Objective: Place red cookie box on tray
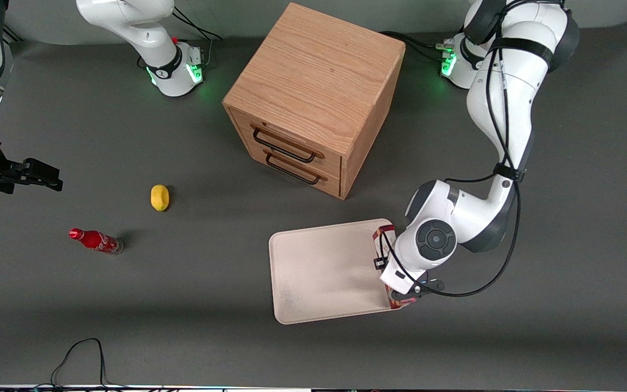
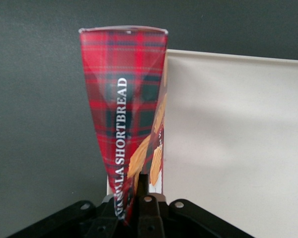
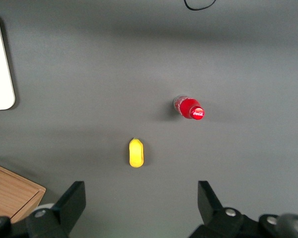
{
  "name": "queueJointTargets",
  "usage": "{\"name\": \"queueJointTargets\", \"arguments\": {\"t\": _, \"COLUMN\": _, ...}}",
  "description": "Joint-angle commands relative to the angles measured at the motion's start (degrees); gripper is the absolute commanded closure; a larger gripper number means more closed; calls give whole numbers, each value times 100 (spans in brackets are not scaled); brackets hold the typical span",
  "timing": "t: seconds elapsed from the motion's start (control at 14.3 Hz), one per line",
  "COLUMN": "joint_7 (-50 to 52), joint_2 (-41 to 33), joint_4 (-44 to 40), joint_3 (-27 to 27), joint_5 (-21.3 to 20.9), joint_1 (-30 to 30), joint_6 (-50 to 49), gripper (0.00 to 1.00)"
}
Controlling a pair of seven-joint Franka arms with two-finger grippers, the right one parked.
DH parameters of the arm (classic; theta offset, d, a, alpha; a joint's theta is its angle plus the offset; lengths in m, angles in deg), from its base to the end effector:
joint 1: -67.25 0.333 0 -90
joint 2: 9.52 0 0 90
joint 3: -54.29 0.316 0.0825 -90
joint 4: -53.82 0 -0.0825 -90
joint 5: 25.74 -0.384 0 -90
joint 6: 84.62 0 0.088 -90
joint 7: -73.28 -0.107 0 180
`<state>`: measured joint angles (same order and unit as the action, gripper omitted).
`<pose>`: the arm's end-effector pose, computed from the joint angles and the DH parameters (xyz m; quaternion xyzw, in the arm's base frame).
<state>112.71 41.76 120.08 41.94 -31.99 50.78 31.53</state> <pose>0.6934 -0.3189 0.2618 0.9936 0.1072 -0.0221 0.0274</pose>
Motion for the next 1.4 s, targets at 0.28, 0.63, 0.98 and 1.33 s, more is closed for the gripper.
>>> {"name": "queueJointTargets", "arguments": {"t": 0.28, "joint_7": 188, "joint_2": -48, "joint_4": 63, "joint_3": 31, "joint_5": -105, "joint_1": -32, "joint_6": 100, "gripper": 0}}
{"name": "queueJointTargets", "arguments": {"t": 0.63, "joint_7": 188, "joint_2": -48, "joint_4": 63, "joint_3": 31, "joint_5": -113, "joint_1": -32, "joint_6": 100, "gripper": 0}}
{"name": "queueJointTargets", "arguments": {"t": 0.98, "joint_7": 188, "joint_2": -65, "joint_4": 63, "joint_3": 31, "joint_5": -113, "joint_1": -32, "joint_6": 92, "gripper": 0}}
{"name": "queueJointTargets", "arguments": {"t": 1.33, "joint_7": 179, "joint_2": -118, "joint_4": 63, "joint_3": 31, "joint_5": -113, "joint_1": -15, "joint_6": 83, "gripper": 0}}
